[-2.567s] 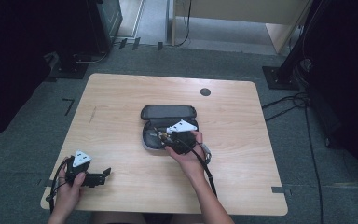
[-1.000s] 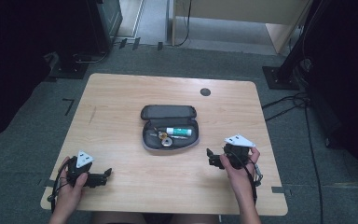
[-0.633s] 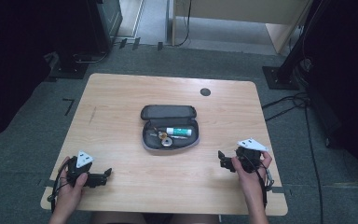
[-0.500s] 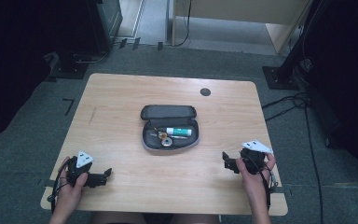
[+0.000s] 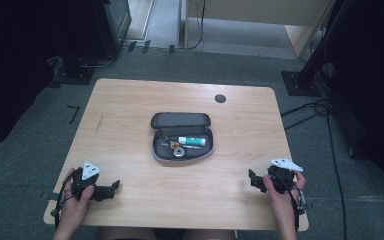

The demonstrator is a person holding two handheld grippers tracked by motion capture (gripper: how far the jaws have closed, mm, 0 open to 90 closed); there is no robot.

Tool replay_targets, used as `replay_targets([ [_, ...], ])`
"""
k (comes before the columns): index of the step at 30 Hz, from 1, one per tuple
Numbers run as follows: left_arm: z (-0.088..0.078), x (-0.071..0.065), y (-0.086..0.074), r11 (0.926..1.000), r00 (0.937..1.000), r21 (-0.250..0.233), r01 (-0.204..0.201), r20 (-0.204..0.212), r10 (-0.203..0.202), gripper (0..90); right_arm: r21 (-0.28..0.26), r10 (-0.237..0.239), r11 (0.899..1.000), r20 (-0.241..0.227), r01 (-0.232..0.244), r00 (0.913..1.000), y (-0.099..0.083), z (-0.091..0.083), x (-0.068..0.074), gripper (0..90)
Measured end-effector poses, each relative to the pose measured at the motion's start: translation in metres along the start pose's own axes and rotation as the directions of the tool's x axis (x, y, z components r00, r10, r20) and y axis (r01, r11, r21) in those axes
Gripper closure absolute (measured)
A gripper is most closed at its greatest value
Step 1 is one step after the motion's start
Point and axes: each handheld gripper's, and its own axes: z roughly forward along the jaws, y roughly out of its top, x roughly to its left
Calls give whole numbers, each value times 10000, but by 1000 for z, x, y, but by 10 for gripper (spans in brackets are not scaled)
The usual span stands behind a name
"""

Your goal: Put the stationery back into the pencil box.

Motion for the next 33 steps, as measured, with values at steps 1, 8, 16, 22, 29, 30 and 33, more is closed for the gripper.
replay_targets([
  [1, 0, 0, 0, 10000, 10000, 5, -5, 0, 5, 0, 26, 22, 10000, 55, -23, 10000, -2, 0, -2, 17],
  [8, 0, 0, 0, 10000, 10000, -1, 0, 0, 0, 0, 218, 263, 9994, 231, -268, 9994, -13, 0, -13, 18],
  [16, 0, 0, 0, 10000, 10000, 10, -3, -23, 3, 0, 456, 278, 9985, 371, -295, 9989, -25, -1, -21, 18],
  [22, 0, 0, 0, 10000, 10000, 11, -2, -26, 2, 0, 633, 256, 9976, 484, -286, 9985, -35, -3, -27, 18],
  [29, 0, 0, 0, 10000, 10000, 12, -4, -25, 4, 0, 628, 261, 9976, 657, -302, 9975, -44, -8, -34, 17],
  [30, 0, 0, 0, 10000, 10000, 11, -14, -31, 14, 0, 582, 232, 9979, 679, -271, 9974, -45, -9, -35, 17],
  [33, 0, 0, 0, 10000, 10000, 11, -14, -31, 14, 0, 393, 194, 9990, 648, -219, 9977, -49, -10, -38, 0],
])
